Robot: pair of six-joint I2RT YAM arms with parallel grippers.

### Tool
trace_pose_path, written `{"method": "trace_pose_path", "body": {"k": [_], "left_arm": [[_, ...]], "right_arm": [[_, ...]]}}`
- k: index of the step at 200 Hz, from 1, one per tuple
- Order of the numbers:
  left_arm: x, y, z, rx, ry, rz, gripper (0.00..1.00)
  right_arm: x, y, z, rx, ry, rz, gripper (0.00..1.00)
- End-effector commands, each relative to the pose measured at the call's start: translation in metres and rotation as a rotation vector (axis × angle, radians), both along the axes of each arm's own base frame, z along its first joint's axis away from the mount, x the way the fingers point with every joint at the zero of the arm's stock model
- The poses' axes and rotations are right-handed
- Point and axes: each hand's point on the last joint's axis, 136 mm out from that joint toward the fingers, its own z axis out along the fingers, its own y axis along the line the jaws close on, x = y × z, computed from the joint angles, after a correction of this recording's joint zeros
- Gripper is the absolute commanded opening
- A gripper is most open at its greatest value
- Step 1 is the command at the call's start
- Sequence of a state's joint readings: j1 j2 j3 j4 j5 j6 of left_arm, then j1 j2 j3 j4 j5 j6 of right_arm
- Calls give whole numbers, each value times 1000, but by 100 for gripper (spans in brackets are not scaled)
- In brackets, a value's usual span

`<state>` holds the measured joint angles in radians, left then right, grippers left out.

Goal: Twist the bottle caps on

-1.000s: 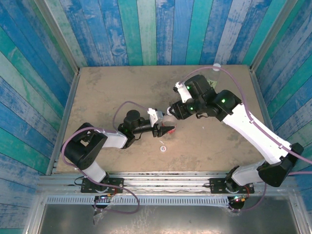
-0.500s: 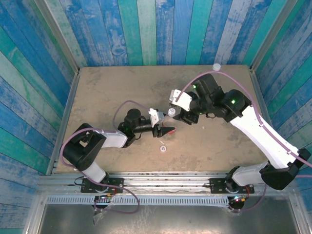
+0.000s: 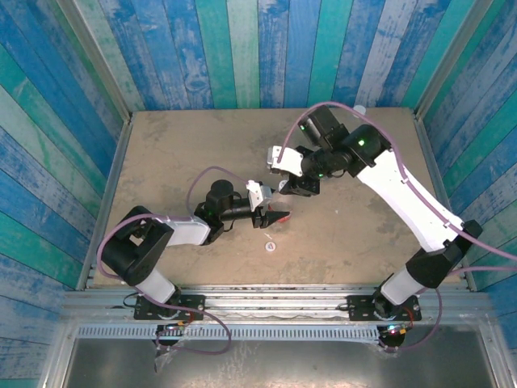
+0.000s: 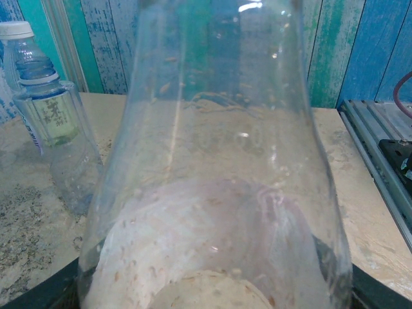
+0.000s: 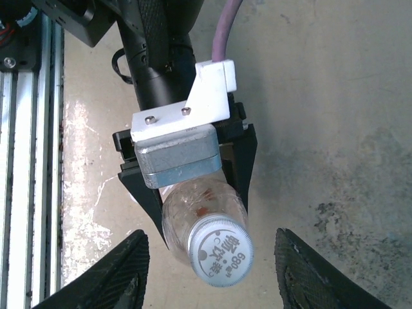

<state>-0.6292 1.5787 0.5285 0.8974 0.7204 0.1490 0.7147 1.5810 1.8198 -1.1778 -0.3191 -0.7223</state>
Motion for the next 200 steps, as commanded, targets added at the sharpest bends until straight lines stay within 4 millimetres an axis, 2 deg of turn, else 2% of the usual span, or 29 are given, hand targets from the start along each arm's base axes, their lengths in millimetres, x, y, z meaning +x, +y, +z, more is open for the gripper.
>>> {"method": "trace_pose_path", "body": {"k": [1, 35, 72, 163, 200], "left_arm": [[-5, 3, -8, 38, 33, -6, 66], [-5, 3, -8, 39, 33, -6, 66], [-5, 3, -9, 39, 36, -8, 66], [-5, 3, -10, 41, 40, -9, 66], [-5, 3, -9, 39, 39, -8, 66]], "right_arm": [[-7, -7, -4, -53, -21, 102, 53], [-2, -8, -12, -75, -9, 86, 44], [3, -9, -21, -108, 2, 63, 41], [5, -9, -26, -120, 21, 47, 27], [5, -9, -28, -120, 44, 22, 25]]}}
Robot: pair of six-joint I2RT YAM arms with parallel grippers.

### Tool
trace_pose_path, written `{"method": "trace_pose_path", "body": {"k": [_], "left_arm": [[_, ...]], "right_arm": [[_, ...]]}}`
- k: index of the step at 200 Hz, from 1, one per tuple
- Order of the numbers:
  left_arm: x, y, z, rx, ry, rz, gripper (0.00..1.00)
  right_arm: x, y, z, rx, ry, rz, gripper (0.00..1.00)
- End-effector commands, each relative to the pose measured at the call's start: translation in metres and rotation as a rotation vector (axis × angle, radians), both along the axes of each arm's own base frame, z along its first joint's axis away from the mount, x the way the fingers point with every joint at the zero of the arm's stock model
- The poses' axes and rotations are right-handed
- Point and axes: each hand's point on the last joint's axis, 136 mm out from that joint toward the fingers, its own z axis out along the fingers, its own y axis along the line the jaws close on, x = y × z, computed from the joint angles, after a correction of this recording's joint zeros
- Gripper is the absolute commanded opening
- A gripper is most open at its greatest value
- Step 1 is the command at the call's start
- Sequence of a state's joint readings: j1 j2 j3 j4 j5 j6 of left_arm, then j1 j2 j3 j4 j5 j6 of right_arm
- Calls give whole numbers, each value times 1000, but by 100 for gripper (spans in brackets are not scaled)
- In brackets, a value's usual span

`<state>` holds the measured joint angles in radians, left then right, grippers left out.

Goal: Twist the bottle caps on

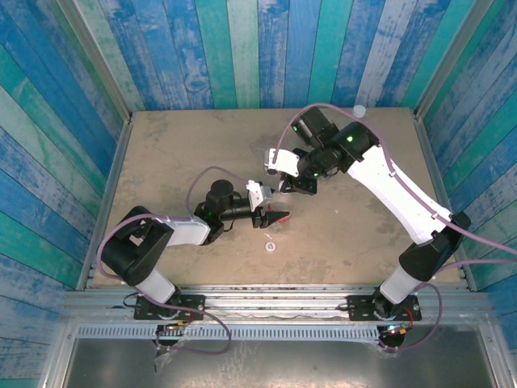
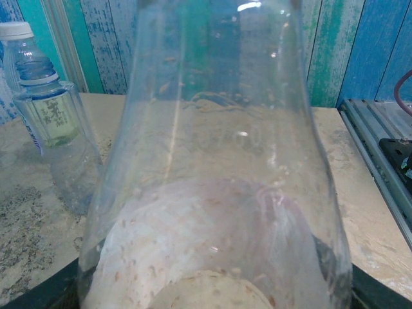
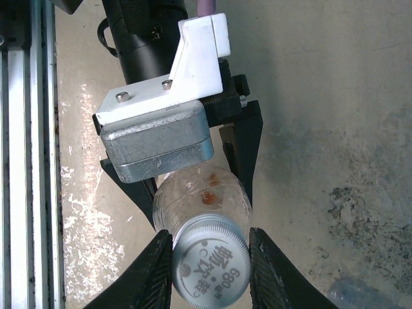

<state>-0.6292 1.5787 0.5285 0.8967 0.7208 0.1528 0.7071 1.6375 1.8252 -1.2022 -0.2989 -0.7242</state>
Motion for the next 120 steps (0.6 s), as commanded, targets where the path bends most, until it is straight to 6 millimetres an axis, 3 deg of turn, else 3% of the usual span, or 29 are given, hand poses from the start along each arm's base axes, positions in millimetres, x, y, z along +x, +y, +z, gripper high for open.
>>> {"method": "trace_pose_path", "body": {"k": [1, 42, 120], "left_arm": [[-5, 3, -10, 39, 43, -7, 66], [-4, 3, -10, 37, 43, 0, 66], [1, 2, -11, 32, 57, 15, 65]], "right_arm": [[-4, -8, -7, -56, 3, 38, 25], [-4, -5, -13, -36, 123, -112, 18], [-13, -9, -44, -46, 369, -473, 2]]}}
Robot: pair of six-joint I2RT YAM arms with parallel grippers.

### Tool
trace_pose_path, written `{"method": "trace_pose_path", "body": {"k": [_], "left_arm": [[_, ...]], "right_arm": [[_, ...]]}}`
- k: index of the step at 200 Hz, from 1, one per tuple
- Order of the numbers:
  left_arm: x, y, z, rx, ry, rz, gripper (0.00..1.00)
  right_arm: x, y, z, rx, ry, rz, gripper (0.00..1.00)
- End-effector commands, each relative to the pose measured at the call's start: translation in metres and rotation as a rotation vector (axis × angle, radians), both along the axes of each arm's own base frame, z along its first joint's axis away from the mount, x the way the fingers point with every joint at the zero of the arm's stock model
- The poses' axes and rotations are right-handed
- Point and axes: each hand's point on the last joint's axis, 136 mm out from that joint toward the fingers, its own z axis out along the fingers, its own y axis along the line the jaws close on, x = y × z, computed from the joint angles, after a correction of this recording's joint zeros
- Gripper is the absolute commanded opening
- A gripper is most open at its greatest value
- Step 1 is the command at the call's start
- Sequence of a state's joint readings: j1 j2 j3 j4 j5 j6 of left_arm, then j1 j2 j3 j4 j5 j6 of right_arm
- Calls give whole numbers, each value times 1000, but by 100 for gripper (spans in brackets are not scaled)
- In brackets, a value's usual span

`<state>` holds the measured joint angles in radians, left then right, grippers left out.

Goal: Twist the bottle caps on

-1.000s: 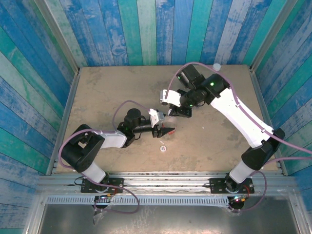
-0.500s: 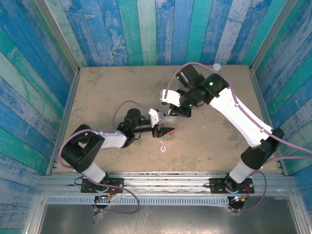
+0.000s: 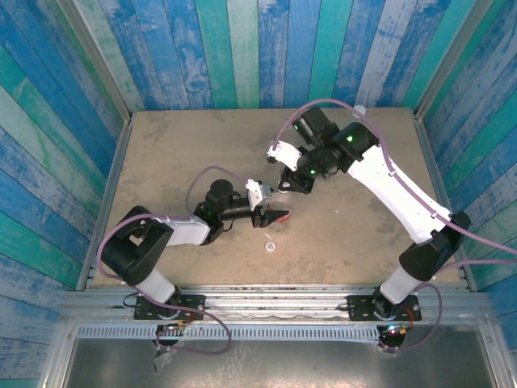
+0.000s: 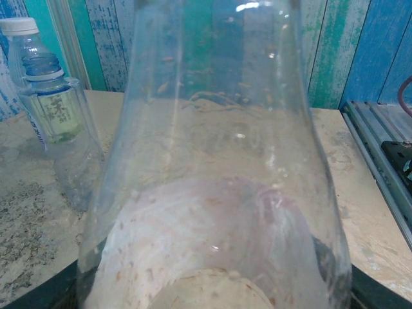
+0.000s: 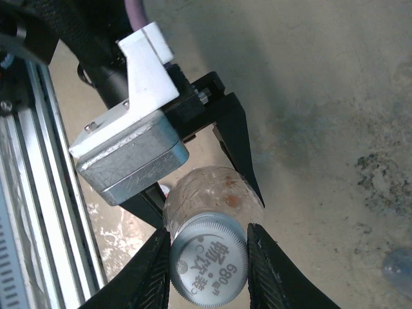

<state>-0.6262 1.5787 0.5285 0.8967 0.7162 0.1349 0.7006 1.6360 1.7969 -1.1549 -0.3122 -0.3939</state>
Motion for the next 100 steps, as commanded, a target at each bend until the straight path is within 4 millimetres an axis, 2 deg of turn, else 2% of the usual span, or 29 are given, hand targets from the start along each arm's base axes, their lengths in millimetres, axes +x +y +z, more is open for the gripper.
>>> {"method": "trace_pose_path", "body": {"k": [1, 50, 84, 100], "left_arm": [[-1, 1, -11, 35, 41, 6, 65], [-1, 0, -10, 27, 46, 2, 65], [-1, 0, -8, 18, 44, 4, 65], [-1, 1, -7, 17, 41, 6, 65]], "right_arm": [[-19, -13, -40, -98, 230, -183, 2], [-22, -13, -39, -96, 317, -456, 1], [-38, 0, -36, -101, 199, -346, 4], [-39, -3, -38, -108, 152, -310, 8]]}}
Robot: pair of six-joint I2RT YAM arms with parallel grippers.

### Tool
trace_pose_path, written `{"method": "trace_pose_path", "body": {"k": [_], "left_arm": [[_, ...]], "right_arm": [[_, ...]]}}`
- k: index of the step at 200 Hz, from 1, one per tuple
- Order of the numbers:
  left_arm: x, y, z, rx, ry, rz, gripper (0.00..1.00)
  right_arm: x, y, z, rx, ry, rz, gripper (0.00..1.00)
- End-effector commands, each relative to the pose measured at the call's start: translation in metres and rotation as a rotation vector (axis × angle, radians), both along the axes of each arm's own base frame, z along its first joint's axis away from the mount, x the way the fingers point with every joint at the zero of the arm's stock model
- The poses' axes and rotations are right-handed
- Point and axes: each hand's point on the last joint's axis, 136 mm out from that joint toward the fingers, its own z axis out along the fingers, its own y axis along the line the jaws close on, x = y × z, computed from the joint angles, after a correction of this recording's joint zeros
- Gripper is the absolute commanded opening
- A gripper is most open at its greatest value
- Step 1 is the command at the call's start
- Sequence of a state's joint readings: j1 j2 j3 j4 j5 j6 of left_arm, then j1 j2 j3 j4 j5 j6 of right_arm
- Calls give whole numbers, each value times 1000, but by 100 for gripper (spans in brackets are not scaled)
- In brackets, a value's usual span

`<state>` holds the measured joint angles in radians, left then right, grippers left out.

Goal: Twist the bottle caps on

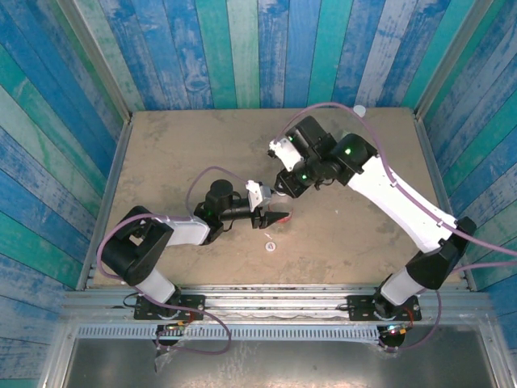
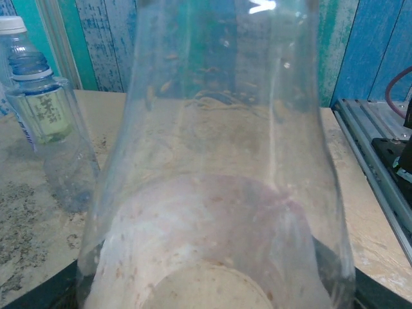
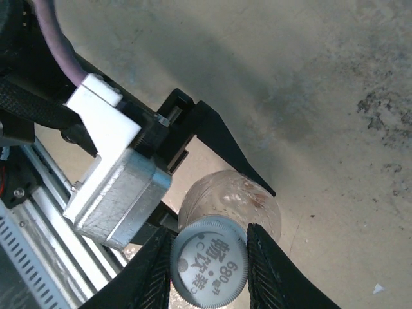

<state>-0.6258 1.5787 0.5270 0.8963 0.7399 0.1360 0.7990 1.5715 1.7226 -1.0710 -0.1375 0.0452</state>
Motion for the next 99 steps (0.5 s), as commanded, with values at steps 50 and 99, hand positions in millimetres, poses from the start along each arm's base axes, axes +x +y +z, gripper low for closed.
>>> {"method": "trace_pose_path", "body": {"k": [50, 99], "left_arm": [[2, 2, -6, 12, 43, 30, 65], [4, 0, -6, 10, 47, 27, 65]], "right_arm": [[-28, -13, -45, -101, -42, 183, 12], [-28, -14, -50, -104, -26, 173, 10]]}}
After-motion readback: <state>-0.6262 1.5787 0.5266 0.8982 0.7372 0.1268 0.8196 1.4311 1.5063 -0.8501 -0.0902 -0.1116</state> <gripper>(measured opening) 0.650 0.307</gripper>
